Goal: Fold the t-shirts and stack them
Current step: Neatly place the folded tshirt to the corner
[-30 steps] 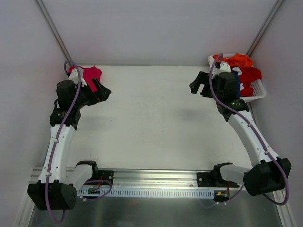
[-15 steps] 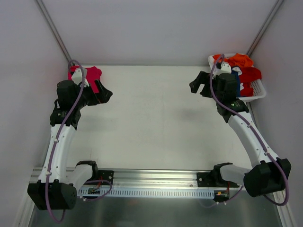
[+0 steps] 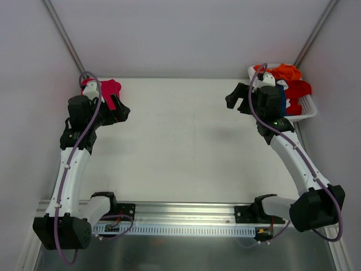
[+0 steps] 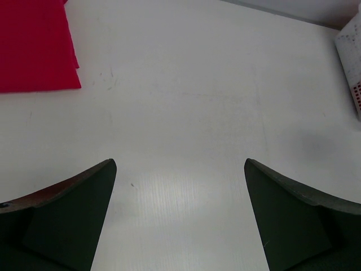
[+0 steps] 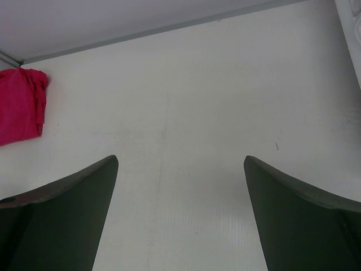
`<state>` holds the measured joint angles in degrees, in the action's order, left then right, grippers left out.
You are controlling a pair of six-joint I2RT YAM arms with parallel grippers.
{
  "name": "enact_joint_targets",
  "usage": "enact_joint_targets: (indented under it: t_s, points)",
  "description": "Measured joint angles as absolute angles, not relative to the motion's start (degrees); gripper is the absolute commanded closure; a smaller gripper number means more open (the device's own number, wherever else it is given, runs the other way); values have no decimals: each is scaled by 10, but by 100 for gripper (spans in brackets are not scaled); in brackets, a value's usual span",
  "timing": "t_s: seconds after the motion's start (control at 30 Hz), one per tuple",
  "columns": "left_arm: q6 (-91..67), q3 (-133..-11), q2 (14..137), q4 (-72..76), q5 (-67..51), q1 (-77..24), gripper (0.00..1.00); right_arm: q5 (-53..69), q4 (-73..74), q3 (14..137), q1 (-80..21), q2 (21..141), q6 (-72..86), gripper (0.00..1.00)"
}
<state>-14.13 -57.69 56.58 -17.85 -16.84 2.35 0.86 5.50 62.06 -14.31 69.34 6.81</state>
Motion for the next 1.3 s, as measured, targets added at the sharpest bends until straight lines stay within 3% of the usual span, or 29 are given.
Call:
enact_joint_targets:
  t_s: [0.33, 1.3]
  points:
    - [-233, -577, 549, -176, -77, 23, 1, -6, 41, 637, -146, 715, 61, 0]
    - [-184, -558, 554, -166, -118, 23, 1, 13, 45, 656, -149, 764, 35, 1]
